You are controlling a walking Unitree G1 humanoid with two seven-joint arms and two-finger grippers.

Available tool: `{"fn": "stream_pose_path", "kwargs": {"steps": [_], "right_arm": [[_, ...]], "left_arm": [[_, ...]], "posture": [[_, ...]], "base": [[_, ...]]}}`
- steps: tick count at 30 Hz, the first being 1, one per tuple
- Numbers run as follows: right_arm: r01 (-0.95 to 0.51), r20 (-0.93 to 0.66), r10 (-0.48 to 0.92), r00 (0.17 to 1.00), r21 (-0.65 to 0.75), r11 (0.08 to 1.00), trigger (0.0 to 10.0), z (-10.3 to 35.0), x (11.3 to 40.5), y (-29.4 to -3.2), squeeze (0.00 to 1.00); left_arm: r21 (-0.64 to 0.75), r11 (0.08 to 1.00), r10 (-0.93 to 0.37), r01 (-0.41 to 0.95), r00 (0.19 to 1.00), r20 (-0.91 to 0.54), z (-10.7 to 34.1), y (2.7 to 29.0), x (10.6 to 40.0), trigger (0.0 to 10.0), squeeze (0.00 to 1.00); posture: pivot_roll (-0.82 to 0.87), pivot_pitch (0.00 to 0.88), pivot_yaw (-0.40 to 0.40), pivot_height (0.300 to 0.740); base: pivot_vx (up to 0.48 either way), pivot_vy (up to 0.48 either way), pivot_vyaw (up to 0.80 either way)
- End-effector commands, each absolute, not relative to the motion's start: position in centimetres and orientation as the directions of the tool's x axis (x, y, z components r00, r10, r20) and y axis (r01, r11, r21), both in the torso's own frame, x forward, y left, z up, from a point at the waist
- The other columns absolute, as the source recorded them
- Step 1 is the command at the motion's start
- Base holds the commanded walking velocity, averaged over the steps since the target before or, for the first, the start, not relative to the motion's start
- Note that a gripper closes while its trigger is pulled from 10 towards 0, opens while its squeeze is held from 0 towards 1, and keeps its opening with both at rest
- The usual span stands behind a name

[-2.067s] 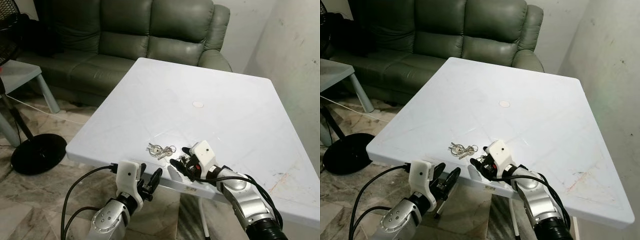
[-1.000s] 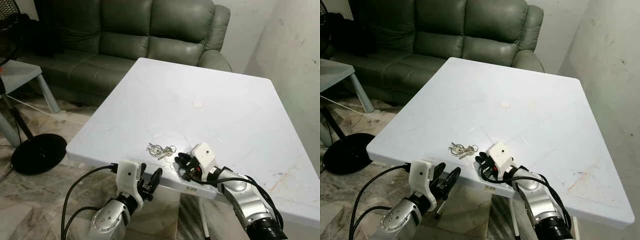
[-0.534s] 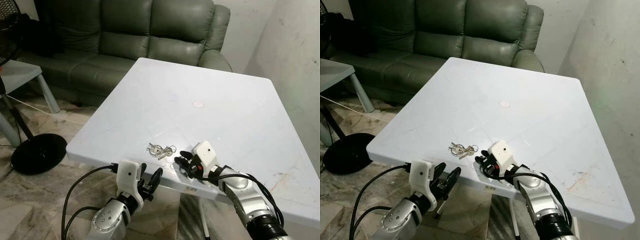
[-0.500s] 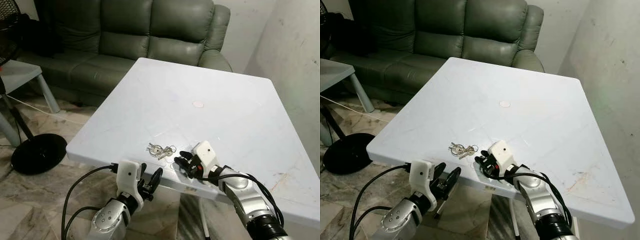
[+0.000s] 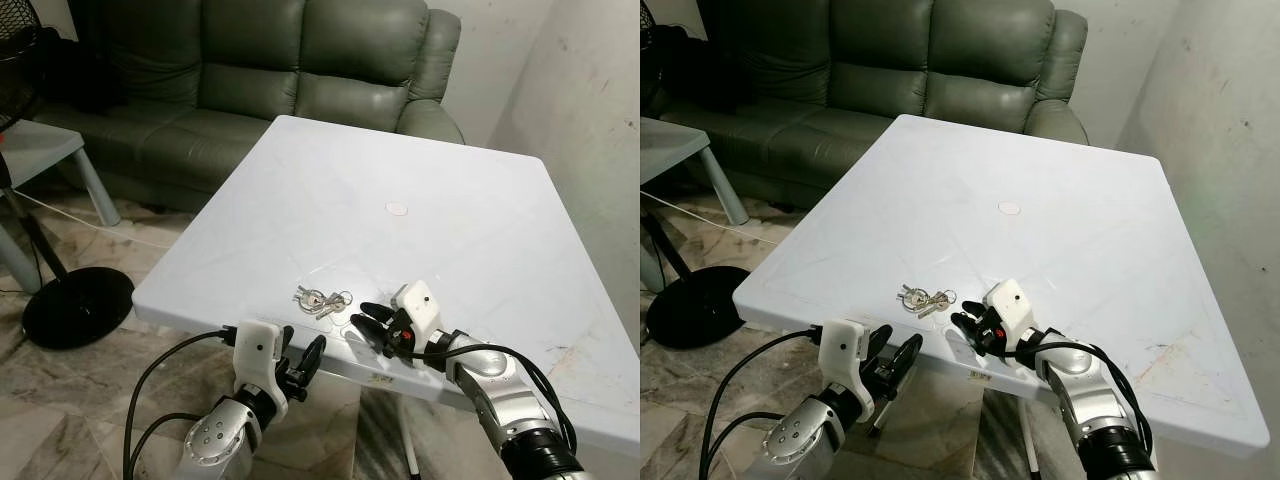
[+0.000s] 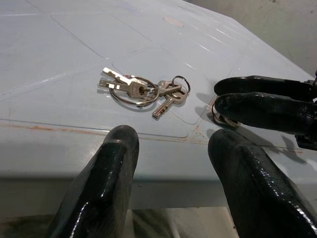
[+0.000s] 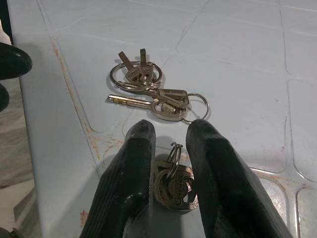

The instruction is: Hang keys on a hook

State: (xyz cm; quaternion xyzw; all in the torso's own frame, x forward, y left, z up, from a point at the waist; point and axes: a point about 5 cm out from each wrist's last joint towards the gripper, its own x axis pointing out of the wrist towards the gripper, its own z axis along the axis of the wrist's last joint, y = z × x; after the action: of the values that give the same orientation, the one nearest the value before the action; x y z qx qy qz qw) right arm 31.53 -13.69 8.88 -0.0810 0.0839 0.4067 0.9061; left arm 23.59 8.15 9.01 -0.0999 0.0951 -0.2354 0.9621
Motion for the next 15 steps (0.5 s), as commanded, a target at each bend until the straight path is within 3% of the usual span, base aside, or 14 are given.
{"fn": "stream_pose_path", "kwargs": {"steps": [1, 2, 3, 4, 5, 8, 9, 10, 11, 12, 13, 15], "right_arm": [[-0.751, -0.227, 0.722, 0.654, -0.076, 0.656, 10.0, 8.72, 31.54, -14.10, 0.00], [-0.753, -0.226, 0.724, 0.651, -0.074, 0.654, 6.5, 8.71, 31.50, -14.09, 0.00], [-0.754, -0.226, 0.725, 0.651, -0.074, 0.653, 5.0, 8.69, 31.48, -14.10, 0.00], [-0.753, -0.227, 0.724, 0.652, -0.074, 0.654, 5.5, 8.66, 31.46, -14.14, 0.00], [-0.754, -0.226, 0.726, 0.650, -0.075, 0.652, 2.0, 8.64, 31.40, -14.17, 0.00], [-0.757, -0.228, 0.727, 0.647, -0.077, 0.649, 1.5, 8.60, 31.34, -14.20, 0.00], [-0.756, -0.229, 0.726, 0.648, -0.078, 0.650, 2.2, 8.60, 31.35, -14.21, 0.00], [-0.755, -0.230, 0.725, 0.649, -0.079, 0.651, 2.2, 8.59, 31.35, -14.22, 0.00], [-0.755, -0.229, 0.726, 0.649, -0.077, 0.651, 0.8, 8.60, 31.35, -14.21, 0.00], [-0.754, -0.227, 0.725, 0.650, -0.078, 0.652, 0.8, 8.60, 31.35, -14.20, 0.00], [-0.755, -0.222, 0.727, 0.649, -0.078, 0.651, 0.0, 8.63, 31.32, -14.18, 0.00], [-0.755, -0.222, 0.727, 0.649, -0.078, 0.651, 0.0, 8.63, 31.32, -14.18, 0.00]], "left_arm": [[-0.230, 0.862, -0.485, 0.452, 0.867, -0.116, 9.61, 7.67, 23.71, 10.0, 0.00], [-0.230, 0.862, -0.485, 0.452, 0.867, -0.116, 9.61, 7.67, 23.71, 10.0, 0.00], [-0.230, 0.862, -0.485, 0.451, 0.867, -0.116, 9.61, 7.67, 23.71, 10.0, 0.00], [-0.229, 0.863, -0.484, 0.451, 0.867, -0.116, 9.61, 7.68, 23.71, 10.0, 0.00], [-0.229, 0.863, -0.483, 0.450, 0.868, -0.116, 9.62, 7.69, 23.72, 10.0, 0.00], [-0.229, 0.864, -0.483, 0.450, 0.868, -0.116, 9.62, 7.68, 23.73, 10.0, 0.00], [-0.229, 0.863, -0.483, 0.450, 0.868, -0.116, 9.62, 7.67, 23.73, 10.0, 0.00], [-0.230, 0.863, -0.483, 0.450, 0.868, -0.115, 9.62, 7.67, 23.73, 10.0, 0.00], [-0.230, 0.863, -0.483, 0.450, 0.868, -0.115, 9.62, 7.67, 23.73, 10.0, 0.00], [-0.230, 0.863, -0.483, 0.450, 0.868, -0.115, 9.63, 7.67, 23.73, 10.0, 0.00], [-0.230, 0.863, -0.484, 0.451, 0.868, -0.115, 9.64, 7.66, 23.72, 10.0, 0.00], [-0.230, 0.863, -0.484, 0.451, 0.868, -0.115, 9.64, 7.66, 23.72, 10.0, 0.00]], "posture": [[0.07, 0.053, -0.075, 0.740], [0.07, 0.053, -0.075, 0.740], [0.07, 0.053, -0.075, 0.740], [0.07, 0.053, -0.075, 0.740], [0.07, 0.053, -0.075, 0.740], [0.07, 0.053, -0.075, 0.740], [0.07, 0.053, -0.075, 0.740], [0.07, 0.053, -0.075, 0.740], [0.07, 0.054, -0.075, 0.740], [0.07, 0.054, -0.075, 0.740], [0.07, 0.055, -0.074, 0.740], [0.07, 0.055, -0.074, 0.740]], "base": [[0.000, 0.000, 0.00], [0.000, 0.000, 0.00], [0.000, 0.000, 0.00], [0.000, 0.000, 0.00], [0.000, 0.000, 0.00], [0.000, 0.000, 0.00], [0.000, 0.000, 0.00], [0.000, 0.000, 0.00], [0.000, 0.000, 0.00], [0.000, 0.000, 0.00], [0.000, 0.000, 0.00], [0.000, 0.000, 0.00]]}}
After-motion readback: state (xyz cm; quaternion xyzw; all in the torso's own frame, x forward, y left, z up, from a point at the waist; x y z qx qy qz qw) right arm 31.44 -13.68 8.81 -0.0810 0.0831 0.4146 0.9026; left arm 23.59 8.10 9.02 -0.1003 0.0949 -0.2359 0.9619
